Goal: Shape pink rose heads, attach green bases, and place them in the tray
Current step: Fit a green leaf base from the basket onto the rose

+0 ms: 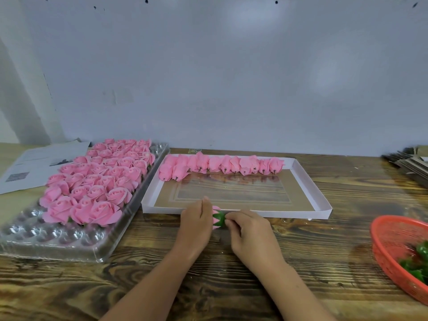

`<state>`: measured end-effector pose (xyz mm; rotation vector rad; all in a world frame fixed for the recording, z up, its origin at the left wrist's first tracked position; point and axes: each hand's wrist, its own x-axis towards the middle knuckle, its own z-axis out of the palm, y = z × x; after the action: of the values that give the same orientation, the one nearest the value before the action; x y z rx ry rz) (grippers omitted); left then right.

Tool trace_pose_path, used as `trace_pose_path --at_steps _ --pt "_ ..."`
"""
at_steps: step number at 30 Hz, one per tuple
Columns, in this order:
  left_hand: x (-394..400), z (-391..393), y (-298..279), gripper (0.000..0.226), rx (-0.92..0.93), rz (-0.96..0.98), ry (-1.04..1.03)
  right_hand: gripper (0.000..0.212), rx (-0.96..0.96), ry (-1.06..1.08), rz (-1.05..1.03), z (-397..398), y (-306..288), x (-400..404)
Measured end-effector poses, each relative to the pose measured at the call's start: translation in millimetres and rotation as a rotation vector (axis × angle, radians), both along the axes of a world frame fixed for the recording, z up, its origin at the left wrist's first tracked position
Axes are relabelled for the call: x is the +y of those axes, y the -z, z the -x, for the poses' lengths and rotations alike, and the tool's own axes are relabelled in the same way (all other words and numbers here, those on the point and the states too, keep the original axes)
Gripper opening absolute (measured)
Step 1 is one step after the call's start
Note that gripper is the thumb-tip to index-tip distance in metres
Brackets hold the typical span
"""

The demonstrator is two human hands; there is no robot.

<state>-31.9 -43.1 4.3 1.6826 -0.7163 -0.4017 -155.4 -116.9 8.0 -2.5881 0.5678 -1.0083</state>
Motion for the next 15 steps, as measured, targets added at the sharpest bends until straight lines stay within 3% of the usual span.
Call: trace_pose_path --at_steps 7,10,13,15 --pt "4.8 -2.5 -9.8 0.044 0.098 0.097 0.220 0.024 -0.211 0.086 -0.651 -3.6 -0.3 -10.4" --pt "4.1 -3.9 -8.4 0.029 0.082 0.063 0.257 0.026 -0.299 0.068 -0.845 -3.9 0.6 -13.3" --pt "3.3 -5.6 -6.7 0.028 0.018 0.073 0.272 0.021 -0.289 0.056 -0.918 -3.2 -0.7 -15.6" --pt "4.6 -5.5 -5.8 0.030 -0.071 0.052 0.280 0.026 -0.177 0.056 -0.765 -0.9 -0.5 -15.4"
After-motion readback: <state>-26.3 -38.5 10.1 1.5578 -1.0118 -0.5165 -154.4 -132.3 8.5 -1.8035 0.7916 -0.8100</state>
